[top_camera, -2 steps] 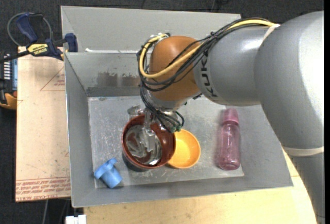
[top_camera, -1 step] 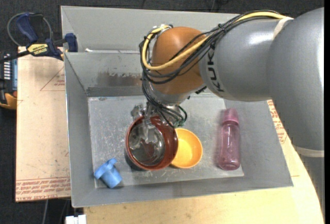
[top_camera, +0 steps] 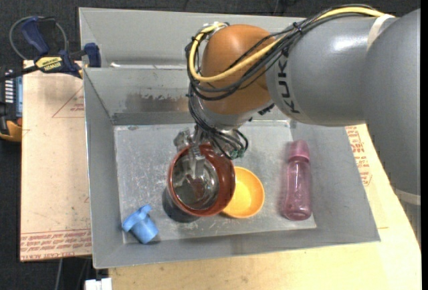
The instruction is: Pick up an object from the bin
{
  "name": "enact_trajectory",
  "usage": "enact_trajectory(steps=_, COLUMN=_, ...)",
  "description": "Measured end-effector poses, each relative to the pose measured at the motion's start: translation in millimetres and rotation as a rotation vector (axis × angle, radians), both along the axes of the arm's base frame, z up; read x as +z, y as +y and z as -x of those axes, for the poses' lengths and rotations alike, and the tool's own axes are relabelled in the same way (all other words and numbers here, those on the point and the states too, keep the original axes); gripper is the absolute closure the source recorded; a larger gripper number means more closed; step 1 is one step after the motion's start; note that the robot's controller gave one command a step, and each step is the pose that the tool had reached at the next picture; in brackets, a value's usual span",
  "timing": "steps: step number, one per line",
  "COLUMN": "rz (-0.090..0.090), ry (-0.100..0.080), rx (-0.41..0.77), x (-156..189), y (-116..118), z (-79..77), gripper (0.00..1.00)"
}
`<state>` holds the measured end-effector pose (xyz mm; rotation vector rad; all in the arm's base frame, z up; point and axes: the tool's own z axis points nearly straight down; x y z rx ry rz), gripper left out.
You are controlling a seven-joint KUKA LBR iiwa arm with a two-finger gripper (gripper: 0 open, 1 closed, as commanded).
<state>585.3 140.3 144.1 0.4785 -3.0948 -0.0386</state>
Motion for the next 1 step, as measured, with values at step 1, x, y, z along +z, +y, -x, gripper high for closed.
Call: enact_trajectory(steps=1, rz=-0.001, ry=-0.001, rx=-0.002, x=20.7, y=0.1, z=-0.3, gripper=1.00)
